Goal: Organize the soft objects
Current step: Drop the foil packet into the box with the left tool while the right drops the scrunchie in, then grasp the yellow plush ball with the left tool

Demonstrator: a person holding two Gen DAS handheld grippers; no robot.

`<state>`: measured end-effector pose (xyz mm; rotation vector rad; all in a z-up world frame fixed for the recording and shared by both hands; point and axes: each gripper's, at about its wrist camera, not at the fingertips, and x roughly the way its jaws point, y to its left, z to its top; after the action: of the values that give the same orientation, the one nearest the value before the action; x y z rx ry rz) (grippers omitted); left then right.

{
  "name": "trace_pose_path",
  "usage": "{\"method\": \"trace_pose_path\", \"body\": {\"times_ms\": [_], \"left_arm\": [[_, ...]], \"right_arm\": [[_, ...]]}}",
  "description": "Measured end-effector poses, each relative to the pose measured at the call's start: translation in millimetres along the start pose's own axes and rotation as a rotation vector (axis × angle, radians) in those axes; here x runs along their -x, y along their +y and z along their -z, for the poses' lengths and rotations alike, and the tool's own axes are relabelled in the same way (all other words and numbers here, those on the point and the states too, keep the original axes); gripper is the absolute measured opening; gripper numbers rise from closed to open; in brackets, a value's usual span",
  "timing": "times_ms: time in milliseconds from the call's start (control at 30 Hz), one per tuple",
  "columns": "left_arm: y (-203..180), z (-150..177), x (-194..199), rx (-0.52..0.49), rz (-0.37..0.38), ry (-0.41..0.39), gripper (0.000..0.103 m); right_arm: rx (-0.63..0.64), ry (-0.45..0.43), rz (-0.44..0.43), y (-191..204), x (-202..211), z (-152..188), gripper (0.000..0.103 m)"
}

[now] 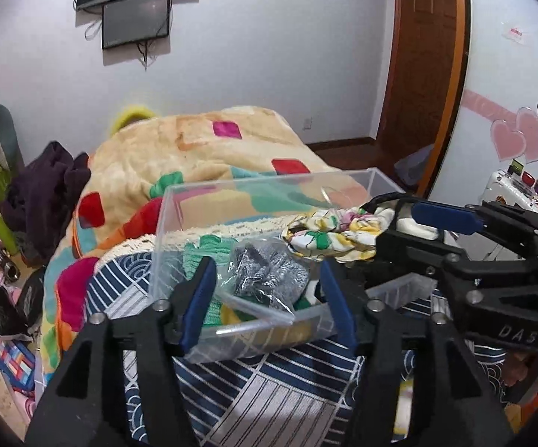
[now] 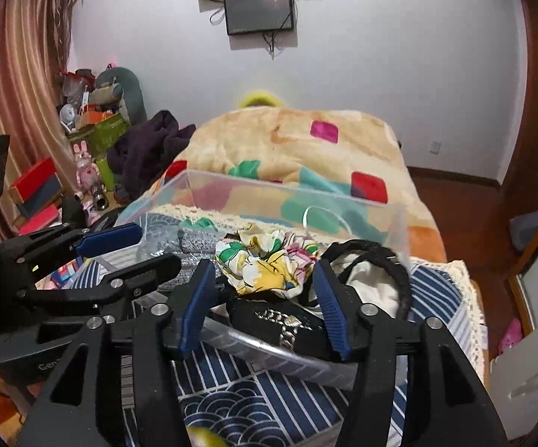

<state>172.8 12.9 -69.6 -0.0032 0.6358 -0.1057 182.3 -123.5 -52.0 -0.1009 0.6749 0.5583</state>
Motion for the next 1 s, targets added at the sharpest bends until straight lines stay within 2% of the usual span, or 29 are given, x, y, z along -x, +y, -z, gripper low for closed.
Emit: {"method": "trace_pose_path", "body": {"times_ms": [133, 233, 333, 500, 633, 800, 1000], "left_arm": [[-4, 3, 25, -0.008, -0.006, -0.053, 0.079], [-6, 8, 37, -0.005, 0.014, -0.058, 0.089], [-13, 18, 47, -0.020, 0.028, -0.060, 0.089], [-26, 39, 49, -0.027, 0.079, -0.015, 0.090], [-37, 60, 44, -0.020, 0.119, 0.038, 0.090], [-50, 81, 35, -0.029, 0.132, 0.088, 0.089], [-60, 94, 19, -0.009, 0.178, 0.150, 0.075]], "right_arm": [[-0.003, -0.047, -0.001, 1, 23, 3, 0.053], [-0.008, -0.086, 0.004, 0, 39, 7, 0.065], [0.001, -0.115, 0.016, -1, 54, 13, 0.066], [0.012, -0.100, 0.035, -1, 66, 31, 0.066], [-0.009, -0.042, 0.030, -4, 62, 57, 0.066], [-0.054, 0.041, 0.019, -6, 53, 88, 0.066], [-0.095, 0.106, -0.003, -10, 43, 110, 0.066]]}}
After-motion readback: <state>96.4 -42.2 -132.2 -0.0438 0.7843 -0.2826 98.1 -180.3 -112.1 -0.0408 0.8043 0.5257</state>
